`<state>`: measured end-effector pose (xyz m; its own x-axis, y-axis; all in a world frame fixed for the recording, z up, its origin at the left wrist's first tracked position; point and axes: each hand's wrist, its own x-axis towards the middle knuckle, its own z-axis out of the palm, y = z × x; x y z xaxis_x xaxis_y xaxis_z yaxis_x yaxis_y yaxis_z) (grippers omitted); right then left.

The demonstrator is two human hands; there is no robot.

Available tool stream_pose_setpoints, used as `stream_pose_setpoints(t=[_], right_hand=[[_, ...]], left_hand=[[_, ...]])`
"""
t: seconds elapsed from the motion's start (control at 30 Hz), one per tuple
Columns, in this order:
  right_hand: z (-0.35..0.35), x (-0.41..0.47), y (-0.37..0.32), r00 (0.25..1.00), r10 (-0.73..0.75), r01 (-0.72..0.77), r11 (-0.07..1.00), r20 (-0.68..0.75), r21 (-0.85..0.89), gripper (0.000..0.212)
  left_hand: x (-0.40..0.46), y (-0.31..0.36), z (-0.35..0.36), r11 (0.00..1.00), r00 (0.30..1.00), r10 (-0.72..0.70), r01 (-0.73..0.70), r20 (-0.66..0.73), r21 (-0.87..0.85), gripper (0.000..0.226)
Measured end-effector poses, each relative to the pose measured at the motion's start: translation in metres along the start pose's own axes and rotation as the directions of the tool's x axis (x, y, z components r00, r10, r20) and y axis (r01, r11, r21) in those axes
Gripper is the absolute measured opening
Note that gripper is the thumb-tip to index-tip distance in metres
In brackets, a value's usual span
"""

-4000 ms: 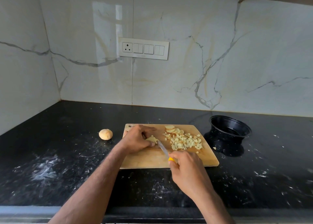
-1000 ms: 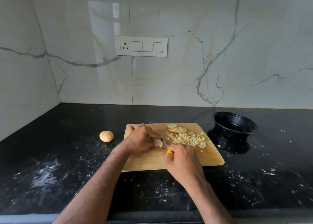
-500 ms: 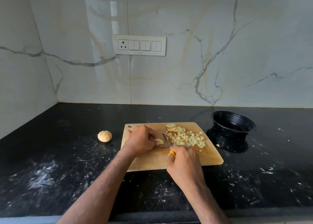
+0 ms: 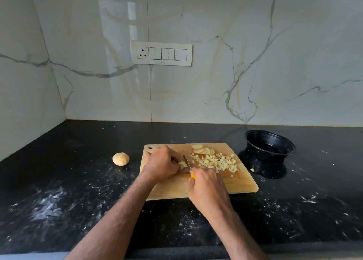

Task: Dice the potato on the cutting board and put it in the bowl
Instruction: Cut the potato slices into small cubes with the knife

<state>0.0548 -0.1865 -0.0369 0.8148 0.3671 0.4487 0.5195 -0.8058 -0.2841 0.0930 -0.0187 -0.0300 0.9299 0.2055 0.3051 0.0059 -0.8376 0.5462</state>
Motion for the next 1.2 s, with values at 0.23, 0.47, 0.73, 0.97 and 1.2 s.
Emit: stream_pose_setpoints(t=[0.23,0.47,0.73,0.97,1.2], right_hand=[[0.000,0.004,0.002,0.999,0.030,-0.029,0.999,-0.039,0.034,0.027],[0.003,0.012,-0.006,1.000,0.021,-0.021,1.000,-0.018,0.014,0.025],[0.003,0.011,-0.005,0.999,-0.016,0.016,1.000,0.033,0.017,0.024],[-0.010,-0.006,0.002,0.996,-0.034,0.032,0.999,0.086,0.019,0.018],[-0.025,-0.028,0.014,0.998,-0.009,0.007,0.999,0.068,0.039,0.011]], left_hand=[[0.001,0.000,-0.002,1.000,1.000,-0.007,0.007,0.015,-0.002,0.010],[-0.001,0.001,-0.004,1.000,0.999,0.000,0.000,0.045,-0.008,0.004],[-0.004,0.006,-0.003,0.999,0.998,-0.036,0.037,0.045,-0.023,0.014],[-0.006,0.008,-0.004,0.998,0.998,-0.048,0.050,0.048,-0.036,0.011],[-0.005,0.000,-0.009,0.999,0.994,0.012,-0.007,0.105,-0.052,0.009]])
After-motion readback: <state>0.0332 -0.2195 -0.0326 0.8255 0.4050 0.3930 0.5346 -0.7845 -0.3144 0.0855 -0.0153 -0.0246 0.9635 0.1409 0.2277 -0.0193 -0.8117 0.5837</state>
